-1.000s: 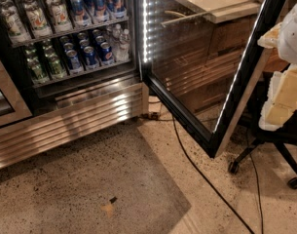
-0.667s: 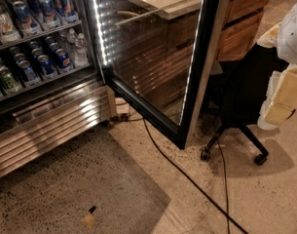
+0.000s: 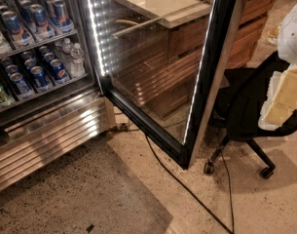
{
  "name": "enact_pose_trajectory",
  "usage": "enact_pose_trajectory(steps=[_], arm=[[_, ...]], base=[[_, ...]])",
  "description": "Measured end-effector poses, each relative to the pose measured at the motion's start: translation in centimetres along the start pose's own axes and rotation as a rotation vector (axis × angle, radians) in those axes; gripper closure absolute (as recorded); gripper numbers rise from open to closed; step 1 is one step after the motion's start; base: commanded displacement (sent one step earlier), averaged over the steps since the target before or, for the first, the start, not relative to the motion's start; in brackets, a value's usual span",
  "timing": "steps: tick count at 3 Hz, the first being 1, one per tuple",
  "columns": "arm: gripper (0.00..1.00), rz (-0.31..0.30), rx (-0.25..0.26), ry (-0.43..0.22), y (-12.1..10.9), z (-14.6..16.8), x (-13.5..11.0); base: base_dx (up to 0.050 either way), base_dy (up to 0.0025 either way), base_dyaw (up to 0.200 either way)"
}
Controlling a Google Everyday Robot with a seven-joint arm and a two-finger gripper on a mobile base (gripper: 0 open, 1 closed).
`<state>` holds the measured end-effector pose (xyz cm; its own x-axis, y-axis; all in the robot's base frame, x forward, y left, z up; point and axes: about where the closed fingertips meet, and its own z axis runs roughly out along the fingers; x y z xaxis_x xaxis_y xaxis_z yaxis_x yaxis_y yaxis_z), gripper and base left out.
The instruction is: Close right fridge door
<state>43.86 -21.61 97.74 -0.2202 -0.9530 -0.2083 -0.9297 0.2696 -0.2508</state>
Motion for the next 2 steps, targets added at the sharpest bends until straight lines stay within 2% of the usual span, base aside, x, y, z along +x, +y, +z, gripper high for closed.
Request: enact_pose_trajectory(steps=[1, 2], arm=[[0.00, 0.000, 0.000, 0.000, 0.00, 0.00, 0.00], [0.00, 0.000, 0.000, 0.000, 0.00, 0.00, 0.00]], base=[[0.000, 0.00000, -0.198], [0.044, 0.00205, 0.092]])
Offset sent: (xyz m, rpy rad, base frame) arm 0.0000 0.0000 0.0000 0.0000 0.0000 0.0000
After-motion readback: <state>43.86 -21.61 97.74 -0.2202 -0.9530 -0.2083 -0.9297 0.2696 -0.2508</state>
